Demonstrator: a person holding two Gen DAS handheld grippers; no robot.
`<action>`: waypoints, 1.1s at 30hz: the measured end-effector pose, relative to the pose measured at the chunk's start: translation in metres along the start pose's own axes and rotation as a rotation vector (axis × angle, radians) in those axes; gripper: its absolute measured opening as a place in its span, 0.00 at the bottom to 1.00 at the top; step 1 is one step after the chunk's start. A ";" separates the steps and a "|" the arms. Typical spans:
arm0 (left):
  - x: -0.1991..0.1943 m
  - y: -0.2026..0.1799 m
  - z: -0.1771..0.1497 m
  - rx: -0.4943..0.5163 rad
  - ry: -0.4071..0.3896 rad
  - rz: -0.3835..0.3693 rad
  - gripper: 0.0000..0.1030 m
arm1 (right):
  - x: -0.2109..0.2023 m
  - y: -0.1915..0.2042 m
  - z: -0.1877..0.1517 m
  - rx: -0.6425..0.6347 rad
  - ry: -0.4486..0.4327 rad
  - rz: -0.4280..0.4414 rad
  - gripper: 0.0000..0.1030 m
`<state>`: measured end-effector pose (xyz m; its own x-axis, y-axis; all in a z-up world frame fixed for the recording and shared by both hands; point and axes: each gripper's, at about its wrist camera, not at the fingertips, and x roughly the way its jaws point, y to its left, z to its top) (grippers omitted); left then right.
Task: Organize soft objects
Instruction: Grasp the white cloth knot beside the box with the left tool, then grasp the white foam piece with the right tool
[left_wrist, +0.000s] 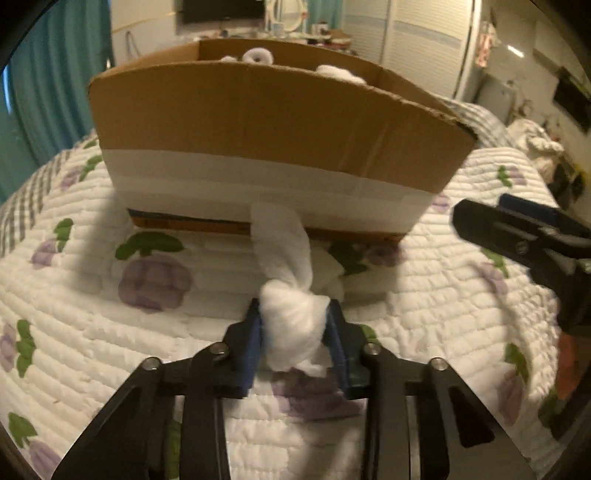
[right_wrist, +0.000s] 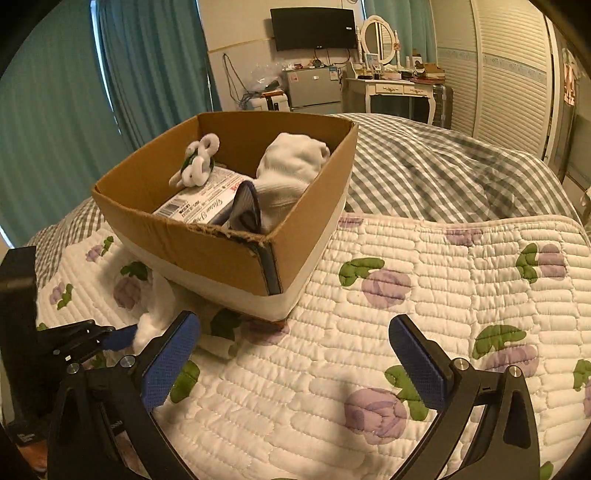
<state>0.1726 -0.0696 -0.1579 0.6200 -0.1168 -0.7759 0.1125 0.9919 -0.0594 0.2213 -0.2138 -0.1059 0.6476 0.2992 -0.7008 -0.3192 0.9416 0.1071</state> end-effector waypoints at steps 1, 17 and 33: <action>-0.003 0.000 -0.001 0.007 -0.005 -0.002 0.27 | 0.000 0.001 -0.001 0.000 0.000 -0.003 1.00; -0.049 0.060 0.013 0.002 -0.080 0.059 0.27 | 0.011 0.069 -0.008 -0.095 0.048 -0.025 1.00; -0.034 0.074 0.011 0.000 -0.050 0.088 0.27 | 0.072 0.094 -0.011 -0.182 0.173 -0.004 0.32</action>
<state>0.1684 0.0072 -0.1296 0.6656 -0.0318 -0.7457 0.0558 0.9984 0.0073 0.2304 -0.1050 -0.1537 0.5259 0.2501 -0.8129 -0.4463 0.8948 -0.0135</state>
